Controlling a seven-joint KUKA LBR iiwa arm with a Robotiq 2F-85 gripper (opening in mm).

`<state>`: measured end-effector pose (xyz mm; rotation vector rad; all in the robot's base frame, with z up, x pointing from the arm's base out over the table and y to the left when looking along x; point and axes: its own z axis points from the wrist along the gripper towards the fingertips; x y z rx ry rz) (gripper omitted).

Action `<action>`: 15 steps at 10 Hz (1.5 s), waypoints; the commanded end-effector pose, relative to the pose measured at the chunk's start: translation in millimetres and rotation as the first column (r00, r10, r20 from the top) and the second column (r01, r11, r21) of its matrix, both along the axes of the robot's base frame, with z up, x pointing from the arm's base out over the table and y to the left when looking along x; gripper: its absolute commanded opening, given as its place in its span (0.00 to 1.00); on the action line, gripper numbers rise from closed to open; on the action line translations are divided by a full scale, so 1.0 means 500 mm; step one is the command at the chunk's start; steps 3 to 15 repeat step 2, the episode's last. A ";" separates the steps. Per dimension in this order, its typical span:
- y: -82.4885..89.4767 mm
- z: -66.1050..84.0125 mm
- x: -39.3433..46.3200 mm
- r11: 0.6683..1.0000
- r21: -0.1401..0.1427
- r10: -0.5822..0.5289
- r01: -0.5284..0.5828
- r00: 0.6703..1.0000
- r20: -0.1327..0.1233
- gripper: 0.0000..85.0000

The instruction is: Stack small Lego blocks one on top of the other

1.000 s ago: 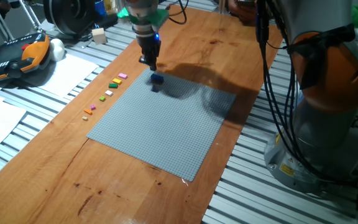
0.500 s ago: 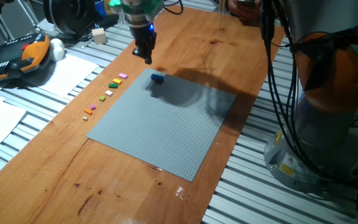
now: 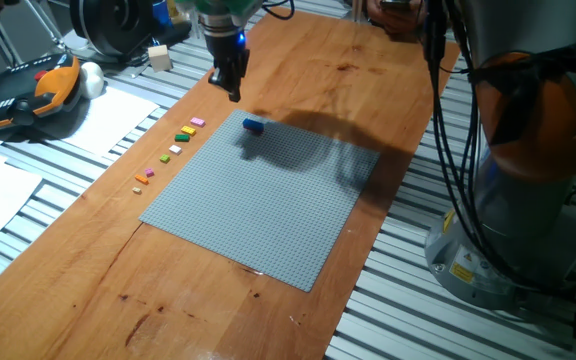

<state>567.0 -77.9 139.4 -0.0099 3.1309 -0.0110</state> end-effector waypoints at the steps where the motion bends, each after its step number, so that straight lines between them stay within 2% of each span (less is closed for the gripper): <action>1: 0.002 -0.003 0.001 1.000 -0.011 0.002 -0.002 1.000 -0.004 0.00; 15: 0.005 -0.004 0.000 1.000 -0.013 0.009 -0.010 1.000 -0.007 0.00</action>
